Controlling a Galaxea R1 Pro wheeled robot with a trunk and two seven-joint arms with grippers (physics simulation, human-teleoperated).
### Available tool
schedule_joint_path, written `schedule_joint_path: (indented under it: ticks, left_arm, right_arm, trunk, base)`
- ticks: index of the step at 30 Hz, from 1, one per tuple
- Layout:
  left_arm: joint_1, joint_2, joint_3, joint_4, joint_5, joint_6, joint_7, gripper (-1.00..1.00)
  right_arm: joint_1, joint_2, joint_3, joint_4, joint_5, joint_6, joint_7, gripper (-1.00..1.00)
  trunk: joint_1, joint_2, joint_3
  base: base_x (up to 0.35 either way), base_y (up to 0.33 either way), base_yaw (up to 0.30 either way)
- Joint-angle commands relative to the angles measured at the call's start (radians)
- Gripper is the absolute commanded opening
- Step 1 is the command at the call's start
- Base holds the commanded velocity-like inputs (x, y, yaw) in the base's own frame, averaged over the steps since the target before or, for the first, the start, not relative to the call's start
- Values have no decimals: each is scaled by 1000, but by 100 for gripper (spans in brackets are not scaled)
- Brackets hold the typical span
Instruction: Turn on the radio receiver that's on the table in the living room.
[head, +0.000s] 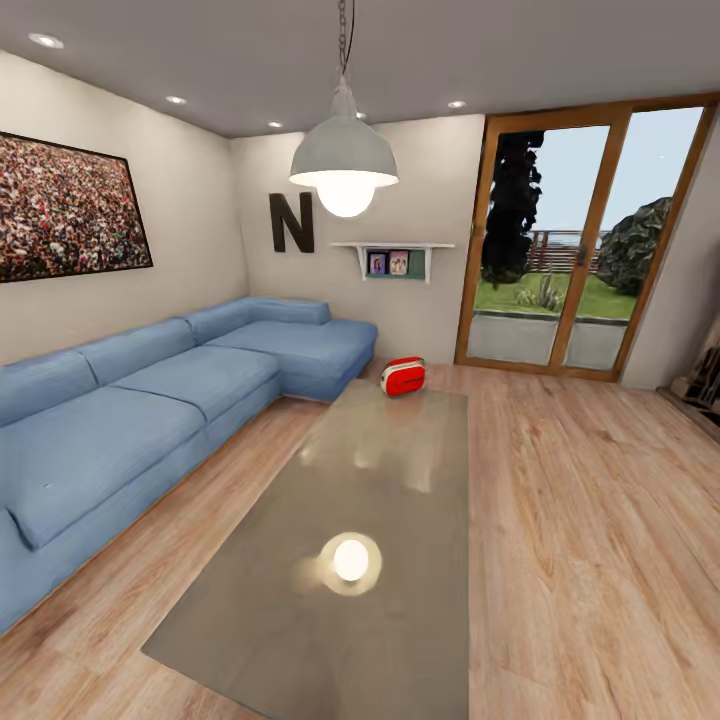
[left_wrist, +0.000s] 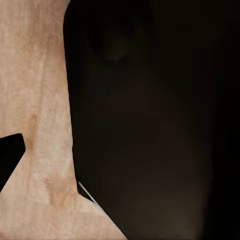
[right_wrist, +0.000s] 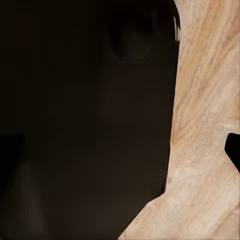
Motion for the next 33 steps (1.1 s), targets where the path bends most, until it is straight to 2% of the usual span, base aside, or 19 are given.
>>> schedule_joint_path:
  ticks: [1,10,18,23,29,30,32,33]
  left_arm:
    - [6,-6,-1,-3,-2,-5,-1,100]
    - [57,-56,0,-3,3,-6,-1,100]
    - [58,-99,3,-3,4,-6,-4,100]
    - [58,-104,2,-3,3,-6,-3,100]
    - [58,-119,1,-15,5,-7,-6,100]
    - [58,-121,0,-53,5,-6,-6,100]
    - [58,-122,0,-99,5,-6,-6,100]
    - [58,-120,-1,-145,4,-4,-3,100]
  right_arm:
    - [-6,6,-2,-1,-1,-2,-3,100]
    - [-57,56,0,1,2,-3,-2,100]
    - [-75,57,0,1,2,-3,-1,100]
    - [-75,54,0,-11,2,-5,-2,100]
    - [-76,21,-3,-45,2,-5,-1,100]
    - [-77,-20,-3,-227,2,-5,-1,100]
    - [-77,-33,-3,-279,2,-5,-1,100]
    - [-77,-50,-4,-322,2,-4,-1,100]
  trunk:
    - [0,0,0]
    - [0,0,0]
    - [0,0,0]
    - [0,0,0]
    - [0,0,0]
    - [0,0,0]
    - [0,0,0]
    - [0,0,0]
  base:
    - [0,0,0]
    - [0,0,0]
    - [0,0,0]
    - [0,0,0]
    - [0,0,0]
    - [0,0,0]
    - [0,0,0]
    - [0,0,0]
